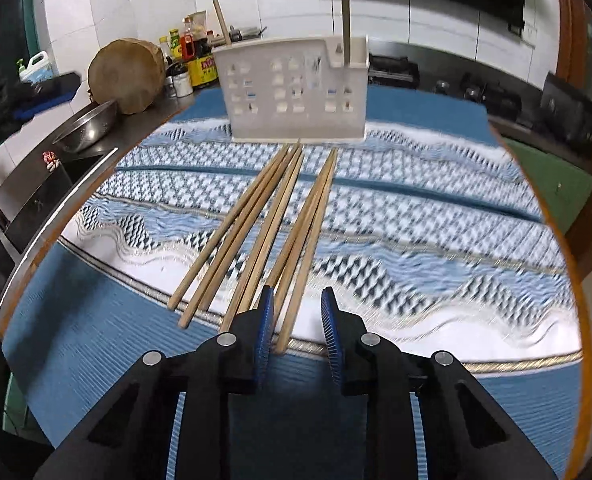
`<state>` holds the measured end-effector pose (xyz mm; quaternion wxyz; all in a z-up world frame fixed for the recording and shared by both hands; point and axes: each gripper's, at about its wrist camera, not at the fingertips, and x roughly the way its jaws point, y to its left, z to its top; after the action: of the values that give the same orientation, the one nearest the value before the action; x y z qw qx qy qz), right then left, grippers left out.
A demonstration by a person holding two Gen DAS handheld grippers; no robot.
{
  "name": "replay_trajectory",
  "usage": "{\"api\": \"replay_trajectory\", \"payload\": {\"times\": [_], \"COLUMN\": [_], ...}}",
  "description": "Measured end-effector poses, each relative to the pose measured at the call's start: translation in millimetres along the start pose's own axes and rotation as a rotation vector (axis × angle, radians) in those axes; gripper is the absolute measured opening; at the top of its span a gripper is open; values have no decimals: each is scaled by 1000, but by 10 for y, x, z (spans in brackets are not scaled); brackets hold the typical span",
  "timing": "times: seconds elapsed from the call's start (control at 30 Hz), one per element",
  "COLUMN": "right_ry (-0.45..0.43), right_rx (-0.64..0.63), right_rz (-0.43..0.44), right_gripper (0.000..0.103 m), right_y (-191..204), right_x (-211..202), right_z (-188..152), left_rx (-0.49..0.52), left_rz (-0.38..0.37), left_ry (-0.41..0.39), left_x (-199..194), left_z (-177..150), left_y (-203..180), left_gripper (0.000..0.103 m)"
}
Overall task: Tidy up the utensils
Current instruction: 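Return to the row and grasp a chopstick with each tool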
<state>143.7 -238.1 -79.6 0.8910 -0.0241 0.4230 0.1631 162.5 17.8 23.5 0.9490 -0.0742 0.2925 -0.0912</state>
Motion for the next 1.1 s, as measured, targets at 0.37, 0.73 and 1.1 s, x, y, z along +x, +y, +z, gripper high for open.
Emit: {"api": "replay_trajectory", "payload": {"times": [0.37, 0.73, 1.1], "right_ry": [51, 54, 45], "right_rx": [0, 32, 37], "right_rz": [-24, -58, -47], "right_gripper": [12, 8, 8], "right_y": [56, -161, -226], "right_x": [277, 247, 238], "right_z": [-94, -107, -123], "left_rx": [-25, 20, 32], "left_rz": [-52, -102, -59], "left_ry": [165, 296, 342], "left_x": [366, 870, 1169], "left_z": [-633, -902, -958], "left_y": [-49, -431, -556], "left_gripper": [21, 21, 19]}}
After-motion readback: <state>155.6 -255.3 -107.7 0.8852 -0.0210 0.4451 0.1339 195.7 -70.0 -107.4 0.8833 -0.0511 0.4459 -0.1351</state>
